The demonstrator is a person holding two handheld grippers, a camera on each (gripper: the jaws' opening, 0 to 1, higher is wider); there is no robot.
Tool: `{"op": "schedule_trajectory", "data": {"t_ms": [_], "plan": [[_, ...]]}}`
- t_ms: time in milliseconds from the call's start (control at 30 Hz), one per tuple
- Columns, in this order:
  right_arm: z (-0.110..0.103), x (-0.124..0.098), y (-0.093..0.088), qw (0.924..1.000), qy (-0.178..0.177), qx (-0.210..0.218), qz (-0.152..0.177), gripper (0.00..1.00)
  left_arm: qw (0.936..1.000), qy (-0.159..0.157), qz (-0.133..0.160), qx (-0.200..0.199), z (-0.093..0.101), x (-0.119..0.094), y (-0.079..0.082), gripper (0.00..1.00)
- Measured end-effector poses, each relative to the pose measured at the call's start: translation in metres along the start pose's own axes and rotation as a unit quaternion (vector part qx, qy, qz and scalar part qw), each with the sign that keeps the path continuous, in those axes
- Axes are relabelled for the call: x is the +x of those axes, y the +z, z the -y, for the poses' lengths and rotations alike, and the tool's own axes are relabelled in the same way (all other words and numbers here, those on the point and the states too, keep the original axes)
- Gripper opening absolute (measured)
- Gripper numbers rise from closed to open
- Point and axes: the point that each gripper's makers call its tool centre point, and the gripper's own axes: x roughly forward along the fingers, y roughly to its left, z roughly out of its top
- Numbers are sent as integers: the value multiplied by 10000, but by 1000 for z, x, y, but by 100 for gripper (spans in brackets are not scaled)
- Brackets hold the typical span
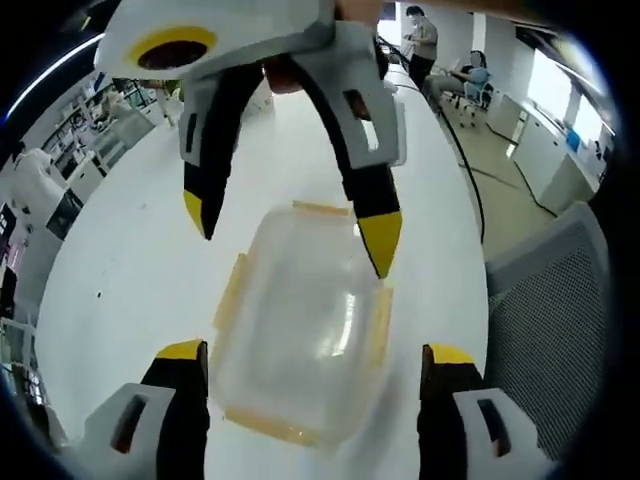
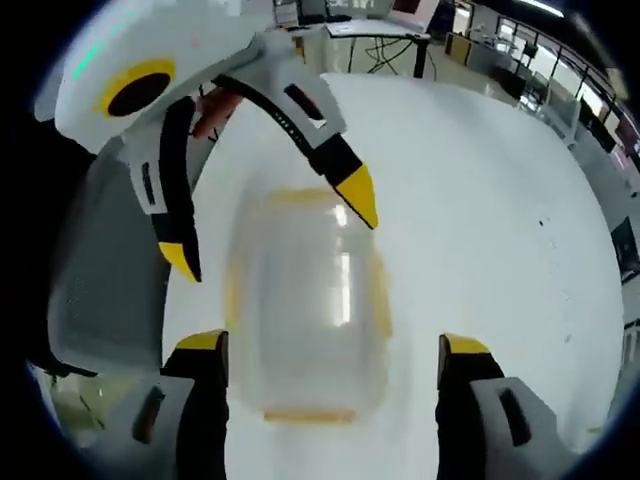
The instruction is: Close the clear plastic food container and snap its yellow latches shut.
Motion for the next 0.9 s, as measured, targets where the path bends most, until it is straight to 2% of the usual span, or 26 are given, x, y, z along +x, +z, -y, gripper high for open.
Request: {"op": "schedule_trajectory", "data": {"t_ms": [133,200,267,300,400,567,700,767,800,900], "plan": [[-7,3,-9,9991,-116,-332,-217,93,9999,-37,-122,41,-3,0,-3,91],[-9,5,-17,9972,-211,-554,-454,95,9997,-99,-220,50,-4,4,-6,96],[-14,8,-18,9971,-191,-573,-458,96,9993,-142,-332,131,-5,7,-10,98],[-18,12,-19,9972,-176,-572,-457,97,9979,-206,-577,207,-5,10,-18,98],[-17,17,-25,9964,-326,-560,-551,96,9961,-205,-739,439,-8,16,-24,98],[-21,21,-32,9963,-275,-557,-595,94,9938,-251,-902,595,-6,26,-31,94],[-19,20,-34,9956,-306,-588,-661,83,9920,-198,-995,748,-7,27,-34,92],[-15,18,-36,9947,-353,-674,-692,76,9922,-132,-991,743,-10,26,-32,85],[-16,19,-37,9951,-318,-635,-689,76,9919,-100,-1004,769,-12,26,-32,82],[-17,19,-36,9948,-305,-632,-738,76,9924,-153,-995,711,-11,26,-32,81]]}}
